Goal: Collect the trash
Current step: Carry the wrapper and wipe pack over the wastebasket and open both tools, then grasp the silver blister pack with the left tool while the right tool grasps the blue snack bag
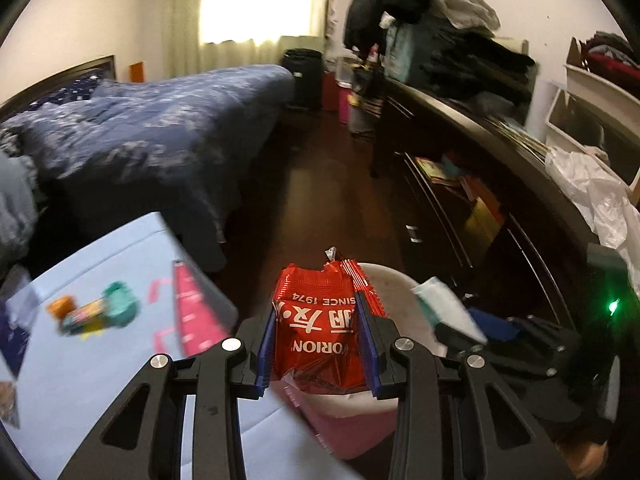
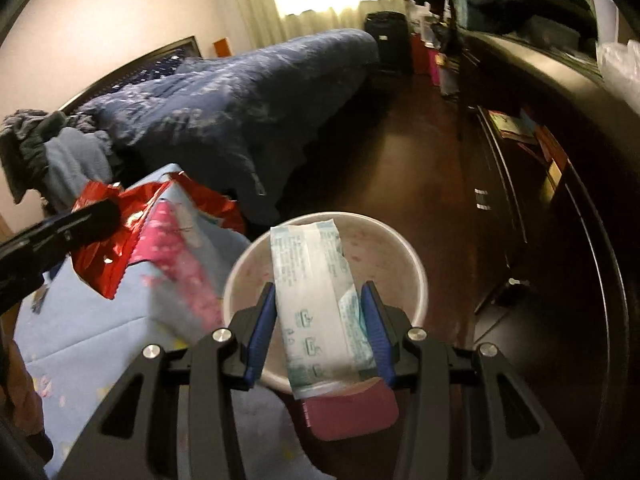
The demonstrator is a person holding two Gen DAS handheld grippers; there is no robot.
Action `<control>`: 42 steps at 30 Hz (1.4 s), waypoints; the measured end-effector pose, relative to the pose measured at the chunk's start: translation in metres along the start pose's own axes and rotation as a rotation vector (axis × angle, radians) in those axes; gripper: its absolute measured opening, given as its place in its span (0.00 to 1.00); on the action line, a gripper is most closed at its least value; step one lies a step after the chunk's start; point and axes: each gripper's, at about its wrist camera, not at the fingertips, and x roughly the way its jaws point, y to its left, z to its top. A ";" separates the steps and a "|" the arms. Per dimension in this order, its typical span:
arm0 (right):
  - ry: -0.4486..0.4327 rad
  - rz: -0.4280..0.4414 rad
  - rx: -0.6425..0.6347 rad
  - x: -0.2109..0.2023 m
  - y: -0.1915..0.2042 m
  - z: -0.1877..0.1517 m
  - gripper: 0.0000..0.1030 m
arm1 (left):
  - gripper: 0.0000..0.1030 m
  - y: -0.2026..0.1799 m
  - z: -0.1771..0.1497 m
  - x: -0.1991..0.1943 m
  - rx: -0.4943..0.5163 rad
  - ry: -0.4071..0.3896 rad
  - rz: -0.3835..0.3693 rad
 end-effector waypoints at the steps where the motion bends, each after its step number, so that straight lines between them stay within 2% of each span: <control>1: 0.003 -0.005 0.001 0.006 -0.001 0.000 0.43 | 0.36 -0.003 0.003 0.008 0.006 0.005 0.000; 3: 0.005 -0.014 -0.010 0.016 -0.002 0.000 0.43 | 0.40 -0.007 0.007 0.020 0.009 0.018 -0.008; 4: 0.007 -0.019 -0.014 0.019 -0.002 0.001 0.44 | 0.48 -0.007 0.008 0.025 0.006 0.026 -0.013; 5: 0.009 -0.028 -0.017 0.023 -0.002 0.001 0.45 | 0.52 -0.006 0.009 0.028 0.002 0.026 -0.013; 10: 0.017 -0.031 -0.004 0.036 -0.006 0.001 0.47 | 0.65 -0.008 0.012 0.035 0.001 0.014 -0.007; 12: 0.019 -0.030 -0.001 0.039 -0.008 0.002 0.48 | 0.67 -0.007 0.013 0.036 -0.002 0.013 -0.007; 14: 0.013 -0.037 0.000 0.040 -0.008 0.003 0.56 | 0.71 -0.007 0.014 0.036 -0.001 0.010 -0.012; 21: -0.009 -0.019 -0.011 0.027 0.001 0.004 0.60 | 0.77 0.009 0.009 0.014 -0.029 -0.030 0.027; 24: -0.026 0.018 -0.059 0.013 0.024 0.003 0.64 | 0.84 0.031 -0.002 -0.003 -0.036 -0.054 0.119; 28: -0.050 0.073 -0.157 -0.003 0.069 0.004 0.69 | 0.84 0.079 -0.022 -0.023 -0.067 -0.057 0.274; 34: -0.033 0.214 -0.285 -0.013 0.143 0.004 0.71 | 0.84 0.162 -0.056 -0.060 -0.201 -0.047 0.424; 36: -0.028 0.239 -0.331 -0.014 0.166 0.003 0.71 | 0.84 0.187 -0.071 -0.078 -0.254 -0.048 0.468; 40: -0.026 0.270 -0.462 -0.017 0.224 -0.002 0.71 | 0.84 0.244 -0.103 -0.104 -0.349 -0.005 0.605; 42: -0.027 0.280 -0.501 -0.018 0.244 -0.005 0.71 | 0.84 0.270 -0.118 -0.111 -0.400 0.012 0.637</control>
